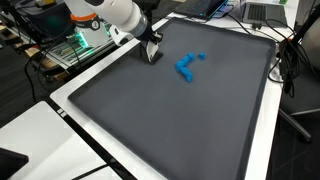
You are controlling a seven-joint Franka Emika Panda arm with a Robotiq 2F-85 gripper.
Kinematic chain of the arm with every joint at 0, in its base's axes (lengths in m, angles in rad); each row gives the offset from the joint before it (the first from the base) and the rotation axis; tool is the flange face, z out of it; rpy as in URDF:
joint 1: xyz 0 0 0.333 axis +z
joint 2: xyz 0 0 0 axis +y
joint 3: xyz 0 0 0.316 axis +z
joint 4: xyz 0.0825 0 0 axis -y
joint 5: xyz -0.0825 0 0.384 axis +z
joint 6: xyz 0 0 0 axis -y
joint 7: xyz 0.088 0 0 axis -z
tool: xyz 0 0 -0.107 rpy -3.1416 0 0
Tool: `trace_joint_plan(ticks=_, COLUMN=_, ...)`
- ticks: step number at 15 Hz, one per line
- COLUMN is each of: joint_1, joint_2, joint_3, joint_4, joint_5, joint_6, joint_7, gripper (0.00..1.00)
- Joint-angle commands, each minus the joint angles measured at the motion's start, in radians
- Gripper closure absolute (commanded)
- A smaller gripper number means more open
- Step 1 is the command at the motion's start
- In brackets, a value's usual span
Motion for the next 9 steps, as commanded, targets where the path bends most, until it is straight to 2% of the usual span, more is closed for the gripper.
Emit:
trace_joint_plan(ticks=1, joint_1=0.001, joint_2=-0.044, joint_3=0.011, joint_4=-0.058, joint_5=0.067, joint_6=0.063, joint_7=-0.043, gripper=0.99)
trace_joint_plan(ticks=9, joint_1=0.002, joint_2=-0.034, joint_3=0.02, joint_4=-0.082, joint_5=0.127, joint_6=0.115, joint_7=-0.091, gripper=0.99)
